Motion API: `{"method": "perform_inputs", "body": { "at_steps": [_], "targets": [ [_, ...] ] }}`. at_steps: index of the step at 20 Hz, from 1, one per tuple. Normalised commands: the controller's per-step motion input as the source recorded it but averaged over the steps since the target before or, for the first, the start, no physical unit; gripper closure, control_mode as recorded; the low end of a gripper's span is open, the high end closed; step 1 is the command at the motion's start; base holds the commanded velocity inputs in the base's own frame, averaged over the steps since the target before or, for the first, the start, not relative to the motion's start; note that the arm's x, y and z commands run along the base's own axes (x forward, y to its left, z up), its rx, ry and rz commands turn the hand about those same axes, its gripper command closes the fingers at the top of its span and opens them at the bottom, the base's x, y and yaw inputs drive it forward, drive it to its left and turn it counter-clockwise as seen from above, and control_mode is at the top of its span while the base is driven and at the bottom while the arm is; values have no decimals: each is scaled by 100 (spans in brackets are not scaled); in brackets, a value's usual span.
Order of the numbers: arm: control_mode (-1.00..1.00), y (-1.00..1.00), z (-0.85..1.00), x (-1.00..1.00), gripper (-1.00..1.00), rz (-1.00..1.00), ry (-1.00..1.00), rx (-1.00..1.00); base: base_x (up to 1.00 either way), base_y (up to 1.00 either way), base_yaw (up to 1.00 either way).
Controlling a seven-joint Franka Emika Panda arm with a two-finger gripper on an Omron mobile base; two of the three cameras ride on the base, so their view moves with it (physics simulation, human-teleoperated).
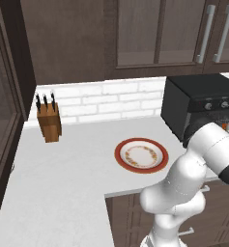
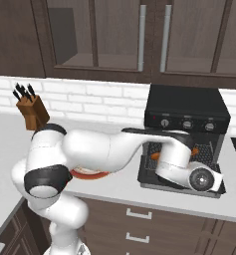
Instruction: Pick up the kebab skewer and baguette bread, and place them inside the toaster oven. Close the toaster oven door and start by setting the timer.
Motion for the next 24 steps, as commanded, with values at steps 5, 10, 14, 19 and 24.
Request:
{"method": "perform_inputs", "body": {
  "at_steps": [5, 10, 14, 19, 24],
  "targets": [
    [-100, 22, 1, -4, -100, 15, 0, -16, 0, 0, 0],
    [-100, 0, 0, -15, -100, 10, 0, -9, 0, 0, 0],
    [-100, 0, 0, 0, -100, 4, 0, -7, 0, 0, 0],
    [-100, 4, 0, 0, -100, 0, 0, -5, 0, 0, 0],
    [-100, 4, -1, -5, -100, 0, 0, -1, 0, 0, 0]
  ]
}}
